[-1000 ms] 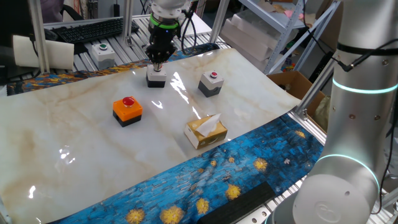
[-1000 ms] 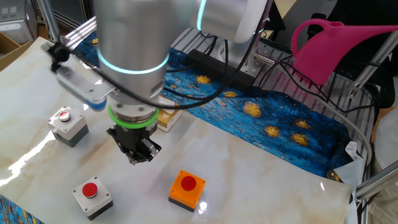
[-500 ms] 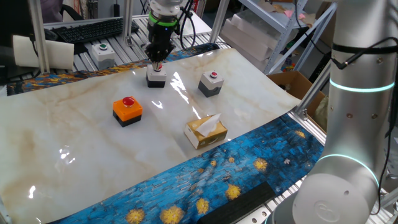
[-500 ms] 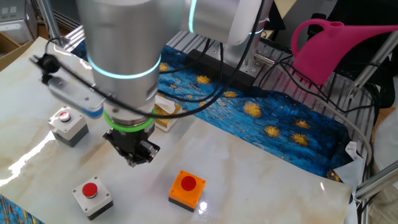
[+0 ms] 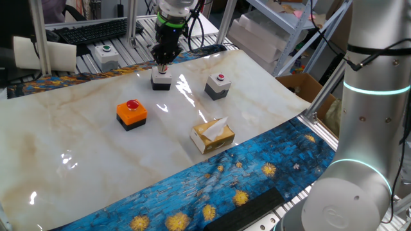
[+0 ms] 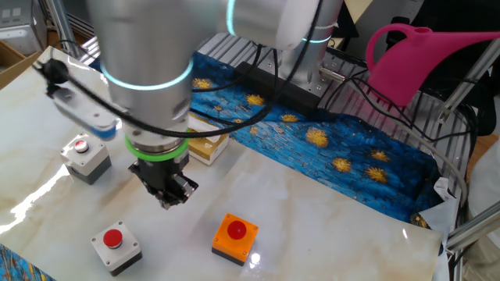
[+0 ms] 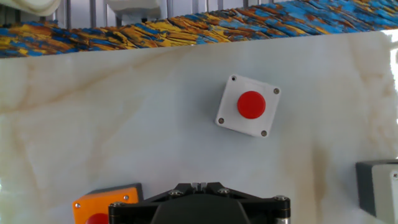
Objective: Press three buttons from left to right in sequence
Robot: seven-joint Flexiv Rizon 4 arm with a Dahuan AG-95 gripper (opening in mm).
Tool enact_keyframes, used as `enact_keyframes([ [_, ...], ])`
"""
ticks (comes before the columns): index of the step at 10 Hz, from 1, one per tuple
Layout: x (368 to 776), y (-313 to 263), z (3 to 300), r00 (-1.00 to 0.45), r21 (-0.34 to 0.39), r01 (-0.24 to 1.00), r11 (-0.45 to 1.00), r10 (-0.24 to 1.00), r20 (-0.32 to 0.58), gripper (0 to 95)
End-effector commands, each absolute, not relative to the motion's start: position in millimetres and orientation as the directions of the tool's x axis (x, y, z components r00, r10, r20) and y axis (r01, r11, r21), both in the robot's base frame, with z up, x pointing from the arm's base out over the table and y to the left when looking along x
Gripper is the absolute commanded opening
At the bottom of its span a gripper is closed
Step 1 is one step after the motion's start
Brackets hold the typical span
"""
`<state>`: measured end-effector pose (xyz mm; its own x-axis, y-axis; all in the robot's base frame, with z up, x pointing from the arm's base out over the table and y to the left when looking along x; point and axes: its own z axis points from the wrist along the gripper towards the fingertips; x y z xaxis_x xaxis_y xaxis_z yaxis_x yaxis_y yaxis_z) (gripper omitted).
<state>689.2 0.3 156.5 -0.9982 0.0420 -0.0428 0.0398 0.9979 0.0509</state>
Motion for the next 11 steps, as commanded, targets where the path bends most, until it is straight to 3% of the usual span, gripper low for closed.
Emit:
enact_keyframes([
  [1,685,5,155,-0.998,0.051,0.033,0.998,0.036,-0.048,0.0],
  [11,647,65,146,-0.985,0.047,0.161,0.986,0.163,-0.049,0.0],
])
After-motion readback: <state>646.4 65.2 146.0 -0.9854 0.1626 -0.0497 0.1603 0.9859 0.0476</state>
